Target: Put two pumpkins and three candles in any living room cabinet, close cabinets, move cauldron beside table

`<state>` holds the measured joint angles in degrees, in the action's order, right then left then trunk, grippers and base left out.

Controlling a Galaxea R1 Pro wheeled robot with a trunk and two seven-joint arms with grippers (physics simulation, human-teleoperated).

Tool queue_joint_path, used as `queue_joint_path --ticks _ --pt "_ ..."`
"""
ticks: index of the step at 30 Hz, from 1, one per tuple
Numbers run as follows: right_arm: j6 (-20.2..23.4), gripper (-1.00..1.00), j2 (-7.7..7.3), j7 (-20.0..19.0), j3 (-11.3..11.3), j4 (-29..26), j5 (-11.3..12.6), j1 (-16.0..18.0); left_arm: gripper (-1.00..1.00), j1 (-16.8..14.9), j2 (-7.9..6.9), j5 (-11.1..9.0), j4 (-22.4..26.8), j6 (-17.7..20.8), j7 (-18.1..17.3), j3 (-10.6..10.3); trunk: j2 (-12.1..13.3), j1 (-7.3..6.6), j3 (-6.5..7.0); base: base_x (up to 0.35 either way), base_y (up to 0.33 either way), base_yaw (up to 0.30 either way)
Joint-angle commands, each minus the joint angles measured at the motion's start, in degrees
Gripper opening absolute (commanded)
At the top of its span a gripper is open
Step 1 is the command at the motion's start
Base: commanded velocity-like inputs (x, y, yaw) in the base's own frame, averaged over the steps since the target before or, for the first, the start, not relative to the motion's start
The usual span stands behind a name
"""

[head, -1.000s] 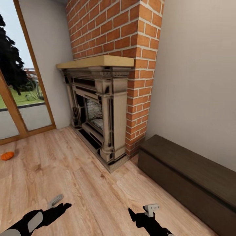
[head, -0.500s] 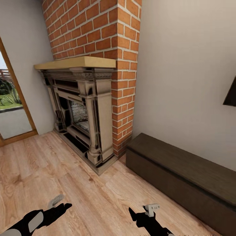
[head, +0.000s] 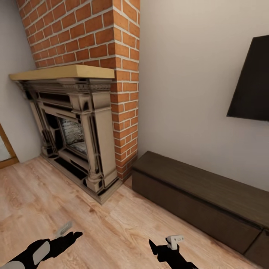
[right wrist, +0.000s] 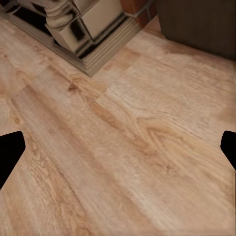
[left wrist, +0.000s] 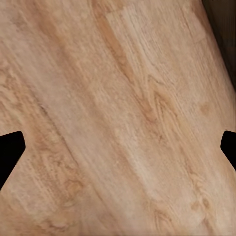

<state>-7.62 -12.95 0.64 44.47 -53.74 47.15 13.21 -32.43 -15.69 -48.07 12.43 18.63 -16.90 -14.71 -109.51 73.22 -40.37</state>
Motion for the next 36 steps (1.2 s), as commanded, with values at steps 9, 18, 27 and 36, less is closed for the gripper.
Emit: queue_joint_path --ticks 9,18,27,36 --pt "-0.30 1.00 -0.15 0.24 0.05 0.04 1.66 0.09 1.00 -0.01 -0.02 -0.46 0.05 -0.91 -0.03 -0.37 -0.03 -0.01 0.16 0.107 0.210 -0.287" --pt "-0.29 1.00 -0.21 0.22 -0.07 0.11 5.81 0.07 1.00 -0.01 -0.01 -0.43 0.05 -1.01 -0.11 -0.35 -0.03 -0.01 0.38 0.157 0.138 -0.288" --pt "-0.29 1.00 -0.26 0.24 -0.08 0.17 6.20 0.10 1.00 -0.01 0.04 -0.36 0.05 -0.97 -0.15 -0.40 -0.03 -0.01 0.59 0.017 0.004 -0.288" --pt "-0.29 1.00 -0.45 0.24 -1.62 0.21 6.28 0.10 1.00 -0.01 0.05 -0.36 0.05 -1.02 -0.15 -0.40 -0.03 -0.01 0.80 0.138 0.033 -0.288"
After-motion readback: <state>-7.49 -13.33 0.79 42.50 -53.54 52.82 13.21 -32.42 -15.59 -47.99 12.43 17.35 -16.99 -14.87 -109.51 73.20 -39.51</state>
